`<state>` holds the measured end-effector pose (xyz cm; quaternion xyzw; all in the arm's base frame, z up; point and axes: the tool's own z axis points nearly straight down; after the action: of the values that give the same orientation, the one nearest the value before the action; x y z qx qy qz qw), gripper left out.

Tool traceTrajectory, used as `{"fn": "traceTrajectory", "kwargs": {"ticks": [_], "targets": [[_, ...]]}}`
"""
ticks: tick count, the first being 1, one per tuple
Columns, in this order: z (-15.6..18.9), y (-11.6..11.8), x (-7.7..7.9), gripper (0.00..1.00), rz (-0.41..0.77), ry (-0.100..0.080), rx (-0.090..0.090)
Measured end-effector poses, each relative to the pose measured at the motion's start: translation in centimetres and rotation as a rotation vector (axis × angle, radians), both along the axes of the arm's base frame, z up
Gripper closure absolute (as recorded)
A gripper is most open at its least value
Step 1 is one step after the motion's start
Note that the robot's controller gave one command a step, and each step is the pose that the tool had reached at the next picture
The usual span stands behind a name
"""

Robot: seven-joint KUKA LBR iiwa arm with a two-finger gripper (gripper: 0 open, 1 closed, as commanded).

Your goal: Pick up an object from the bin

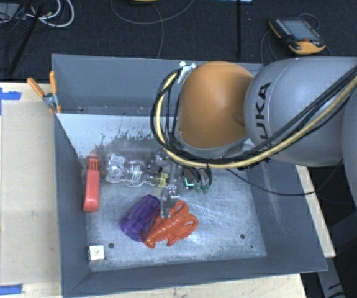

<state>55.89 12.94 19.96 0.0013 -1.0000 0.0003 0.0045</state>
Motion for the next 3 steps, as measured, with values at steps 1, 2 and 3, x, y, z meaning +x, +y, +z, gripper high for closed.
{"fn": "traceTrajectory", "kwargs": {"ticks": [1, 2, 3], "targets": [[0.4, -0.1, 0.2, 0.0, -0.003, -0.007, 0.001], [-3.6, 0.4, 0.3, 0.0, 0.117, -0.011, 0.001], [-5.8, 0.1, 1.0, 0.0, 0.347, -0.005, 0.003]]}}
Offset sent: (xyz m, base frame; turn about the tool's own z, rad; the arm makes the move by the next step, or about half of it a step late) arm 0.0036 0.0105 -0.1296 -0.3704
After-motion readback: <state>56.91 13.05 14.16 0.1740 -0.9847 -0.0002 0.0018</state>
